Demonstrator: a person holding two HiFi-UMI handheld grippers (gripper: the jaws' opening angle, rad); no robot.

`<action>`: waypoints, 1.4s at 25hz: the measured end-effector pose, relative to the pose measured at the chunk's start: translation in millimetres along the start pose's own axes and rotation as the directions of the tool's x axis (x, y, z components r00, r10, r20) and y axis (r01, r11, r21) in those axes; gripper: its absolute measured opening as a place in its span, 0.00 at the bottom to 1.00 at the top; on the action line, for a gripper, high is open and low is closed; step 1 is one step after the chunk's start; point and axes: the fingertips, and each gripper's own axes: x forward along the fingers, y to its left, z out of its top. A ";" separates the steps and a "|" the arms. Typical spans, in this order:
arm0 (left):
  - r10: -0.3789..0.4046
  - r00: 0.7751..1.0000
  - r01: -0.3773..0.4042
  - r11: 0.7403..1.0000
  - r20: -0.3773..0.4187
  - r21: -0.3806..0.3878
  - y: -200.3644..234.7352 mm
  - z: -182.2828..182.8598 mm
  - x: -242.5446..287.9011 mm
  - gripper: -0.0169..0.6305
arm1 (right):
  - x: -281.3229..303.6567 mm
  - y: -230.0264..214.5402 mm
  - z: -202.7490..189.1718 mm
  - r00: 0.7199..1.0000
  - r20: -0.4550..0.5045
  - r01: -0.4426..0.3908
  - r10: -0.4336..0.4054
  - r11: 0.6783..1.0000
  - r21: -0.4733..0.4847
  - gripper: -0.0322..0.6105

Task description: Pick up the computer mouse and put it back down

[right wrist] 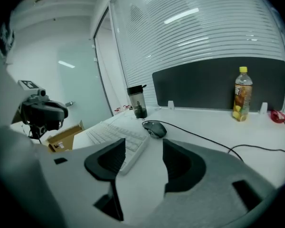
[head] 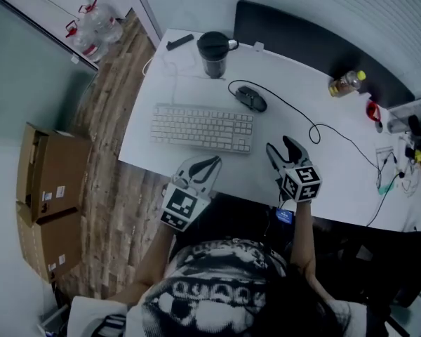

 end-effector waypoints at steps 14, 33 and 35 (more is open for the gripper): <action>-0.190 0.982 0.189 0.979 0.001 0.070 -63.0 9.6 33.2 0.04 | -82.2 2.4 2.7 0.987 0.106 0.114 -0.118 0.993 0.041 0.37; -0.321 0.947 0.319 0.931 -0.022 0.176 -180.0 26.8 59.3 0.04 | -206.5 -11.4 -36.5 0.957 0.191 0.201 -0.219 0.973 0.111 0.23; -0.309 0.951 0.308 0.935 -0.022 0.176 -197.8 26.7 53.7 0.04 | -221.9 -8.6 -42.7 0.957 0.201 0.193 -0.211 0.976 0.105 0.22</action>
